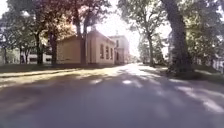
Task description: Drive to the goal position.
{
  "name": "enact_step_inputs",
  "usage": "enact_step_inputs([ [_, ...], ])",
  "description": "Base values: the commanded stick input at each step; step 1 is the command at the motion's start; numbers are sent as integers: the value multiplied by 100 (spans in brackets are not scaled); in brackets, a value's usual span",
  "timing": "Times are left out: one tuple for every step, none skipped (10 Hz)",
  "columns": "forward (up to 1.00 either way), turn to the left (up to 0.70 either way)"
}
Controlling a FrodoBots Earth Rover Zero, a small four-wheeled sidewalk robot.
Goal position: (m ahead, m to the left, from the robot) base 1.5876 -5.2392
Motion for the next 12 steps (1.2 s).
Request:
enact_step_inputs([
  [70,0],
  [70,0],
  [70,0],
  [70,0],
  [70,0],
  [70,0],
  [70,-1],
  [70,-28],
  [70,-35],
  [70,-35],
  [70,-35],
  [70,-35],
])
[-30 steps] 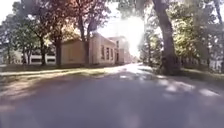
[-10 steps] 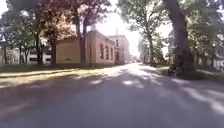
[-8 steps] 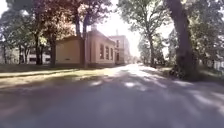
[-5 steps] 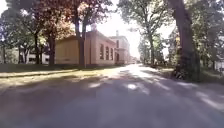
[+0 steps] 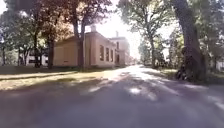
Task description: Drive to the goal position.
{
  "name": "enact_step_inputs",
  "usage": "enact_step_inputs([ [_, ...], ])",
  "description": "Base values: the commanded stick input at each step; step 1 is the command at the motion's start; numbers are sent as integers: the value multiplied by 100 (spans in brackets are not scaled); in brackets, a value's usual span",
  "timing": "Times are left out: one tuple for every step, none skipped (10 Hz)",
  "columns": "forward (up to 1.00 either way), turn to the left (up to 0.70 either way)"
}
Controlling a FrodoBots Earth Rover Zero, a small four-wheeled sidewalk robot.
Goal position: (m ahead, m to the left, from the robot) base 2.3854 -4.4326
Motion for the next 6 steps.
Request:
enact_step_inputs([
  [70,-35],
  [70,-35],
  [70,-35],
  [70,-35],
  [70,-35],
  [70,-32],
])
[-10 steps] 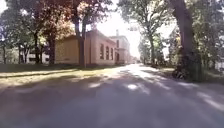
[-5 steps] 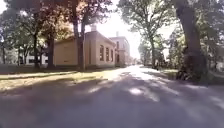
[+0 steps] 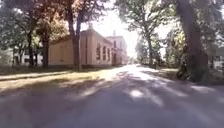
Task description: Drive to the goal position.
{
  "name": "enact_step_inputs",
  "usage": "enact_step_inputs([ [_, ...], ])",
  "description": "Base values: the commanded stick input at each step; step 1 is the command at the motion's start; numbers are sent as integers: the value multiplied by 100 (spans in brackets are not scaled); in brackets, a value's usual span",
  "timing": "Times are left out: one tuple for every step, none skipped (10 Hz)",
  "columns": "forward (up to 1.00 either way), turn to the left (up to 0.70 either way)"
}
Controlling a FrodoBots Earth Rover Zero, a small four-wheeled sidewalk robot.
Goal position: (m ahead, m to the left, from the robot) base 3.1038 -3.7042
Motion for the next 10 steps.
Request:
enact_step_inputs([
  [70,-12],
  [70,0],
  [70,0],
  [70,0],
  [70,-3],
  [70,-20],
  [70,-17],
  [70,0],
  [70,0],
  [70,0],
])
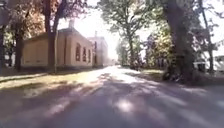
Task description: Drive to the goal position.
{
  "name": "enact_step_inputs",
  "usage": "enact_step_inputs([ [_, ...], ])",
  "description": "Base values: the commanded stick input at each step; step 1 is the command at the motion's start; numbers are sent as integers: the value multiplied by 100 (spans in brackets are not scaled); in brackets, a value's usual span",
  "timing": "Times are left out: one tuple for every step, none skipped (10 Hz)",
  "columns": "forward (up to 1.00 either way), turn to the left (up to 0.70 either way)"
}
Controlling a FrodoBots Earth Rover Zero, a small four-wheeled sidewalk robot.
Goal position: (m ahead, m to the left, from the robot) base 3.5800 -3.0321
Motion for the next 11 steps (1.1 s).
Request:
enact_step_inputs([
  [70,0],
  [70,0],
  [70,0],
  [74,0],
  [85,0],
  [85,0],
  [85,0],
  [85,0],
  [85,0],
  [85,0],
  [85,0],
])
